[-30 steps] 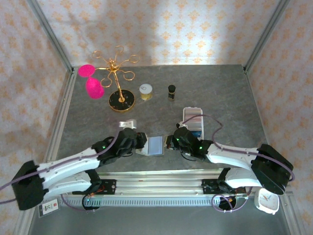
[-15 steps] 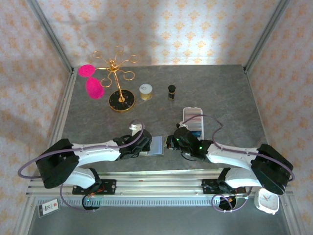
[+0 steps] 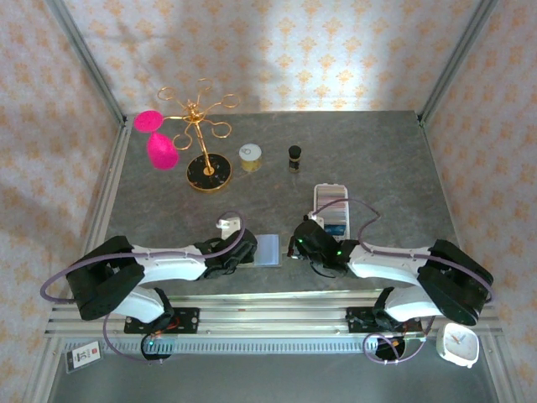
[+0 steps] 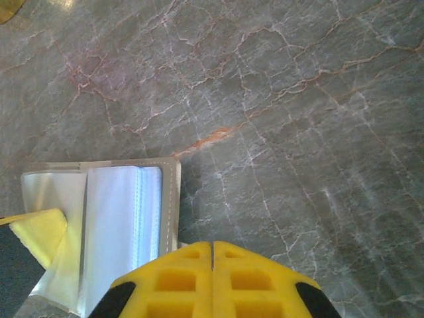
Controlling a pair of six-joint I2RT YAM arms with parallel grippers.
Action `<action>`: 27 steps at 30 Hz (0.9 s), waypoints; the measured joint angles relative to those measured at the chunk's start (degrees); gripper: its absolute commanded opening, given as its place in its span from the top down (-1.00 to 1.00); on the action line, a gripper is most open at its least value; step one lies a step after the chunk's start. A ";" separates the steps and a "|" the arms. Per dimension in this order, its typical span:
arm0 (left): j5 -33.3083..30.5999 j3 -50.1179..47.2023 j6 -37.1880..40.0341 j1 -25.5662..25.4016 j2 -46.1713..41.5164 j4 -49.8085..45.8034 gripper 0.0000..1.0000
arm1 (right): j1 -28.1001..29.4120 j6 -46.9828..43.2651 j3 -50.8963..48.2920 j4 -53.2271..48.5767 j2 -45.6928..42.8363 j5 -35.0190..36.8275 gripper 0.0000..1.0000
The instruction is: Put the credit cards into the card holder
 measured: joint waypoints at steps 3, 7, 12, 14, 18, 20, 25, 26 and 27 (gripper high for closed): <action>0.17 -0.26 -0.17 0.04 -0.35 0.22 0.82 | 0.00 -0.02 0.52 -0.96 -0.52 0.02 0.63; 0.70 -1.18 -0.33 0.11 -1.88 0.15 0.69 | 0.00 -0.76 0.92 -3.02 -4.61 0.15 0.42; 2.32 -2.38 -0.26 0.11 -5.51 -1.31 0.36 | 0.04 -1.51 2.12 -4.17 -9.81 -0.50 0.37; 2.78 -2.60 -0.37 0.11 -6.88 -1.75 0.27 | 0.17 -1.60 2.82 -4.35 -10.62 -0.81 0.36; 3.21 -2.64 -0.42 0.11 -8.96 -2.43 0.26 | 1.25 -2.08 4.00 -4.59 -10.80 -1.81 0.37; 3.21 -2.64 -0.44 0.11 -9.68 -2.64 0.26 | 1.88 -2.34 4.57 -4.87 -10.47 -1.99 0.42; 3.02 -2.99 -0.57 0.11 -13.18 -3.21 0.27 | 3.87 -2.97 6.40 -4.83 -7.39 -2.47 0.51; 2.73 -3.10 -0.61 0.11 -14.01 -3.48 0.31 | 4.09 -3.06 6.82 -4.66 -6.34 -2.75 0.52; 2.43 -3.30 -0.66 0.11 -14.67 -3.69 0.33 | 4.26 -3.08 7.19 -4.66 -5.40 -2.93 0.52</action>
